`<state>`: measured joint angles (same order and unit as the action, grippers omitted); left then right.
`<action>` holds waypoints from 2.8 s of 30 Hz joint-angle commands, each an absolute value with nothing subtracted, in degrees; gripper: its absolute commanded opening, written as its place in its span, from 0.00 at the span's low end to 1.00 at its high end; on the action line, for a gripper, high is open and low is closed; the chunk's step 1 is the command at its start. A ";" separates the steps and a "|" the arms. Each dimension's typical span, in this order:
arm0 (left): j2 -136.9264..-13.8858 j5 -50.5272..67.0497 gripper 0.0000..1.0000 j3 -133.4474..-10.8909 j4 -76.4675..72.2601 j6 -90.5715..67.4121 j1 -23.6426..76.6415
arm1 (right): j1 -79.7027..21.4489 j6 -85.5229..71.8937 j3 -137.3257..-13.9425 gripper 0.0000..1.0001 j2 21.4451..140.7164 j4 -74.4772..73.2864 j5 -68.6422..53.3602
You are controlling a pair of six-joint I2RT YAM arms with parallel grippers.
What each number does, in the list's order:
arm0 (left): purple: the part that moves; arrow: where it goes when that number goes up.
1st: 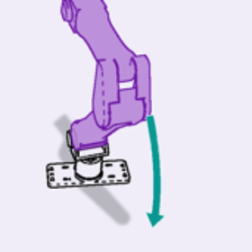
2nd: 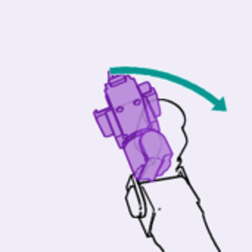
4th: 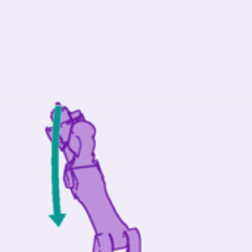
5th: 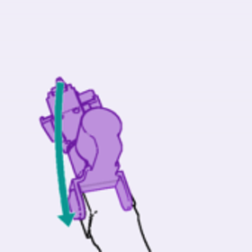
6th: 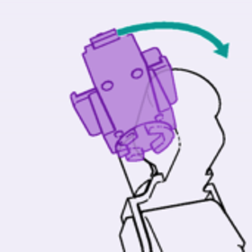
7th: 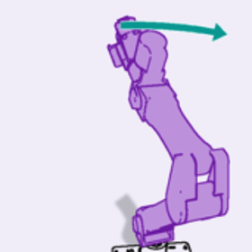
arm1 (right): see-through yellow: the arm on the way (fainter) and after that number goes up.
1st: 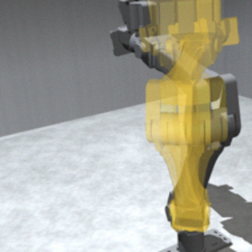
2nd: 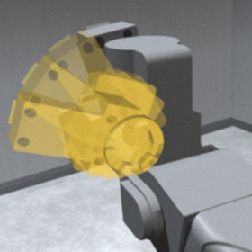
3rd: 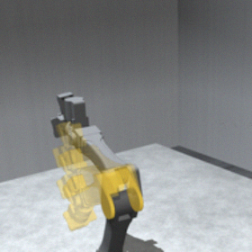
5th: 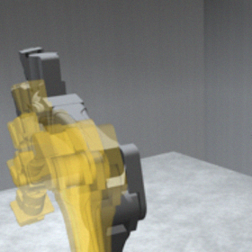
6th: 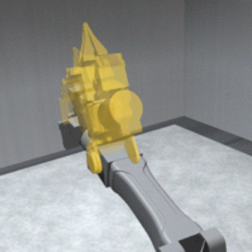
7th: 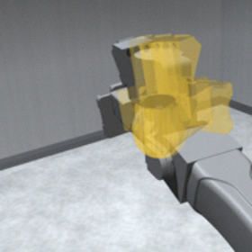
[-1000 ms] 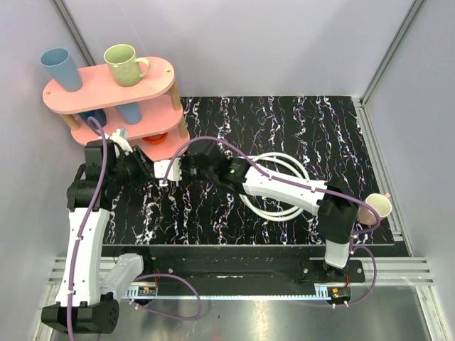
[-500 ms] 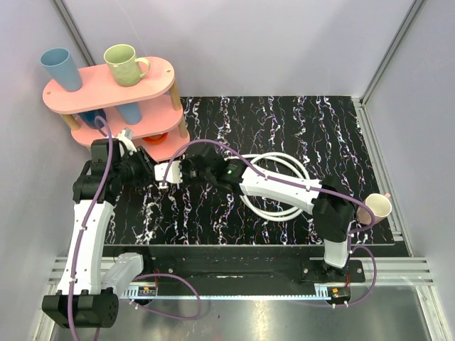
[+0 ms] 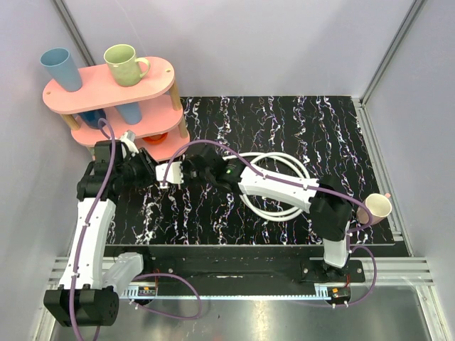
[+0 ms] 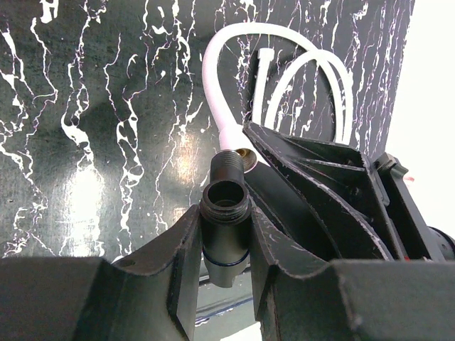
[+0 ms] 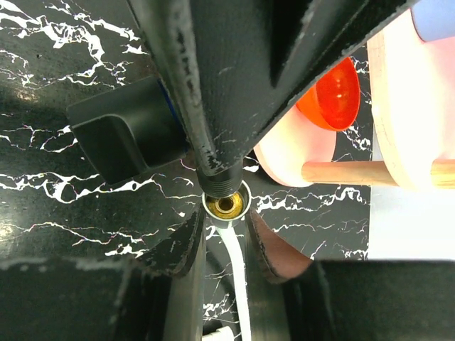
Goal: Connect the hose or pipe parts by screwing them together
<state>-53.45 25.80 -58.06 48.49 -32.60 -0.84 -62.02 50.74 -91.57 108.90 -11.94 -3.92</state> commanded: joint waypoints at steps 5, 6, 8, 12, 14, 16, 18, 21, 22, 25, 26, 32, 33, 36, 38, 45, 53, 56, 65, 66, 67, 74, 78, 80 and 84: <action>-54.93 32.61 0.00 -55.99 41.40 -34.63 -0.35 | -63.19 49.22 -94.57 0.00 110.12 -6.50 -5.36; -54.93 33.04 0.00 -55.46 41.14 -34.80 -0.35 | -63.19 49.04 -95.01 0.00 110.39 -6.76 -5.27; -54.93 32.87 0.00 -55.02 40.78 -35.15 -0.26 | -63.19 48.69 -95.45 0.00 110.83 -7.12 -4.75; -54.58 31.38 0.00 -54.67 40.87 -35.07 -0.26 | -62.84 47.29 -95.71 0.00 111.18 -7.03 -5.89; -54.14 30.50 0.00 -54.23 40.35 -35.33 -0.35 | -62.84 47.02 -95.63 0.00 111.09 -7.12 -6.50; -53.53 30.41 0.00 -53.79 39.55 -36.55 -0.26 | -62.93 46.76 -95.71 0.00 111.36 -7.29 -6.50; -52.74 30.76 0.00 -53.35 38.76 -37.18 -0.26 | -62.84 46.58 -95.80 0.00 111.53 -7.47 -6.24; -52.65 31.64 0.00 -53.00 38.67 -37.44 -0.26 | -62.58 46.23 -96.06 0.00 111.88 -7.65 -6.15; -52.73 32.08 0.00 -52.82 38.93 -37.53 -0.26 | -62.49 46.32 -96.15 0.00 112.15 -7.82 -5.98; -52.82 32.78 0.00 -52.21 38.85 -37.79 -0.26 | -62.40 46.14 -96.68 0.00 112.59 -8.09 -5.80; -52.65 32.78 0.00 -51.95 38.67 -37.88 -0.35 | -62.40 46.06 -96.68 0.00 112.59 -8.09 -5.97; -52.56 34.36 0.00 -50.02 35.34 -39.37 -0.35 | -62.40 45.70 -97.21 0.00 112.94 -8.26 -6.33; -52.56 34.97 0.00 -49.75 34.98 -39.98 -0.26 | -62.40 45.70 -97.38 0.00 112.94 -8.26 -6.24; -52.56 35.07 0.00 -49.48 34.72 -39.90 -0.26 | -62.40 45.70 -97.56 0.00 113.29 -8.35 -5.89; -52.38 35.42 0.00 -49.05 34.72 -39.99 -0.26 | -62.40 45.53 -97.82 0.00 113.47 -8.79 -5.71; -51.85 36.56 0.00 -47.46 33.49 -40.87 -0.35 | -62.40 44.39 -99.40 0.00 114.78 -9.76 -5.62; -52.29 37.53 0.00 -45.09 33.40 -40.87 -0.26 | -62.40 44.21 -100.46 0.00 115.31 -9.93 -5.71; -52.38 38.23 0.00 -44.56 33.05 -41.22 -0.35 | -62.40 44.03 -100.90 0.00 115.66 -9.84 -5.89; -52.38 35.10 0.00 -43.50 33.91 -41.75 -0.35 | -62.23 42.81 -100.64 0.00 116.54 -9.93 -5.71; -52.47 32.81 0.00 -44.11 35.23 -40.18 -0.26 | -62.05 42.45 -100.03 0.00 116.46 -9.93 -5.80; -52.64 30.09 0.00 -45.69 37.68 -39.21 -0.35 | -62.14 42.45 -99.41 0.00 116.46 -9.93 -5.89; -52.29 5.02 0.00 -52.03 41.93 -34.80 -2.54 | -62.14 40.78 -93.52 0.00 112.51 -12.38 -6.85; -54.75 2.56 0.00 -52.21 40.78 -36.56 -3.69 | -62.23 40.43 -93.34 0.00 113.55 -15.29 -8.35; -55.89 3.33 0.00 -51.33 39.99 -36.74 -5.17 | -62.05 38.68 -93.25 0.00 114.26 -16.35 -8.53; -57.48 10.10 0.00 -48.70 37.36 -35.34 -6.33 | -58.19 25.79 -95.79 0.06 115.83 -17.04 -7.22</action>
<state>-56.77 6.76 -49.67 41.85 -36.73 -5.28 -61.30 38.09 -93.32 115.79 -16.62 -7.22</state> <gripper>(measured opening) 0.321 0.021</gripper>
